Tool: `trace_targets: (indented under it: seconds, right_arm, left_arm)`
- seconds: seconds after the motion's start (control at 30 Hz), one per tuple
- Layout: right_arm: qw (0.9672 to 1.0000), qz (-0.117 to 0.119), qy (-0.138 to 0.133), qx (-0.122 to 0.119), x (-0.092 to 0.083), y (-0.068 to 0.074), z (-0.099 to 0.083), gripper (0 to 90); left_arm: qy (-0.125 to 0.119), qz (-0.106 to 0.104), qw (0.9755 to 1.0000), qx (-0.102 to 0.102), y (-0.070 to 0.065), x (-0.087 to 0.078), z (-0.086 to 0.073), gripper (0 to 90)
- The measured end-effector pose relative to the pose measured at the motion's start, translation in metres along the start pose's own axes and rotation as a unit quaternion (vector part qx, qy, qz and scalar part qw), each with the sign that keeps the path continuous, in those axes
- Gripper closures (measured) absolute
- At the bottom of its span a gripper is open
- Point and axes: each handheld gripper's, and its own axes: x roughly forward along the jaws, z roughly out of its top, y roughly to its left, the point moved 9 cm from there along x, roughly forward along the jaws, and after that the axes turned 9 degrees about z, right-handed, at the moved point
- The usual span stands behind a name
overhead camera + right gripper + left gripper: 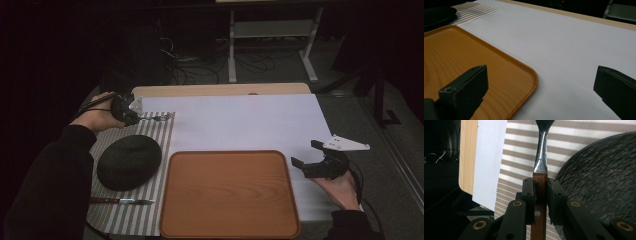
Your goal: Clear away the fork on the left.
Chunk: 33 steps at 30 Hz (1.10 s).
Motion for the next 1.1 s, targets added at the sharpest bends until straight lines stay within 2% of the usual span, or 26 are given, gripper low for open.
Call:
trace_targets:
  seconds: [0.23, 0.4, 0.53, 0.63, 0.7, 0.83, 0.9, 0.97, 1.07, 1.1]
  right_arm:
    - [1.0, 0.001, 0.002, 0.001, 0.0, 0.0, -0.001, 0.0]
    - [1.0, 0.002, 0.002, 0.002, 0.0, 0.0, -0.001, 0.0]
    - [1.0, 0.002, 0.001, 0.002, 0.0, 0.0, 0.0, 0.0]
    - [1.0, 0.002, 0.0, 0.003, 0.0, 0.0, 0.0, 0.0]
    - [1.0, 0.001, -0.001, 0.004, -0.001, 0.0, 0.0, 0.0]
    - [1.0, 0.001, -0.001, 0.004, 0.0, -0.001, 0.0, 0.0]
    - [1.0, 0.002, 0.0, 0.004, 0.0, 0.0, 0.0, 0.0]
    - [1.0, 0.002, 0.0, 0.003, 0.0, 0.0, 0.0, 0.0]
    - [1.0, 0.002, 0.0, 0.003, 0.0, 0.0, 0.0, 0.0]
    - [1.0, 0.001, 0.0, 0.003, 0.0, 0.0, 0.0, 0.0]
  left_arm:
    - [-0.016, -0.012, 0.9998, -0.008, -0.013, -0.012, 0.008, 76.6]
    - [-0.034, -0.019, 0.9989, -0.028, -0.024, -0.027, 0.014, 76.5]
    - [-0.048, -0.035, 0.9972, -0.046, -0.033, -0.031, 0.017, 76.6]
    - [-0.049, -0.042, 0.9963, -0.057, -0.042, -0.034, 0.02, 76.6]
    - [-0.055, -0.052, 0.9947, -0.07, -0.048, -0.039, 0.022, 76.6]
    - [-0.065, -0.057, 0.9925, -0.087, -0.057, -0.047, 0.027, 76.6]
    - [-0.072, -0.069, 0.9897, -0.103, -0.063, -0.051, 0.031, 76.7]
    - [-0.081, -0.073, 0.9879, -0.11, -0.069, -0.053, 0.035, 76.6]
    - [-0.093, -0.096, 0.9822, -0.132, -0.081, -0.056, 0.044, 76.6]
    - [-0.095, -0.1, 0.9814, -0.133, -0.083, -0.056, 0.046, 76.6]
